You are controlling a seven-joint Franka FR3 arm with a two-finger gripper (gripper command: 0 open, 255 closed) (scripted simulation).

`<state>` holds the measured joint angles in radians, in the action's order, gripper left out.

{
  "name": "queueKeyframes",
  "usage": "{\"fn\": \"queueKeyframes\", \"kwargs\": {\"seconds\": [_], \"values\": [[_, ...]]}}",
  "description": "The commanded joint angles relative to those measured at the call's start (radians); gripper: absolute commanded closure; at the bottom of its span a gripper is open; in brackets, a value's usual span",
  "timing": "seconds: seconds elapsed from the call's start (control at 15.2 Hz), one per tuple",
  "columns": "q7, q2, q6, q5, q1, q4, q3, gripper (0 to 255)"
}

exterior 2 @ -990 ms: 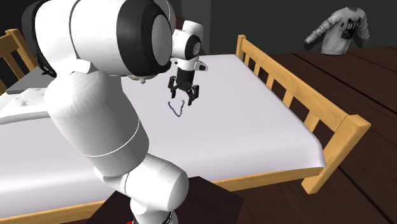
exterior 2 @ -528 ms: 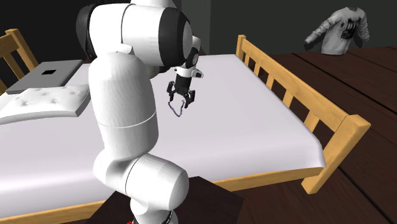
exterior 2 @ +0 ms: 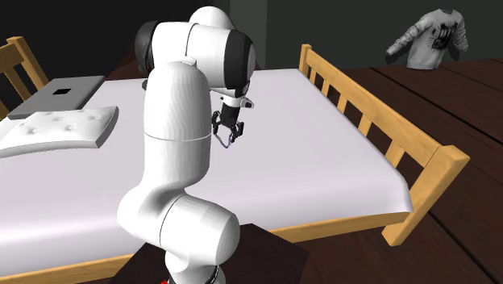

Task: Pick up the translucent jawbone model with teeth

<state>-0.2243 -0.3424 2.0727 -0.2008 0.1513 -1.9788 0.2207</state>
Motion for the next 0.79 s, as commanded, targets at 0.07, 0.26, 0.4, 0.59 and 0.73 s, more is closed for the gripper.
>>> {"fn": "queueKeyframes", "kwargs": {"seconds": [0.07,0.26,0.4,0.59,0.73], "values": [[0.005,-0.028,0.036,0.001,0.002,-0.008,-0.001,0],[0.009,-0.051,0.063,0.003,0.004,-0.013,-0.002,0],[0.009,-0.053,0.063,0.004,0.004,-0.012,-0.003,255],[0.01,-0.052,0.062,0.004,0.004,-0.011,-0.003,255],[0.01,-0.051,0.062,0.004,0.004,-0.011,-0.003,255]]}}
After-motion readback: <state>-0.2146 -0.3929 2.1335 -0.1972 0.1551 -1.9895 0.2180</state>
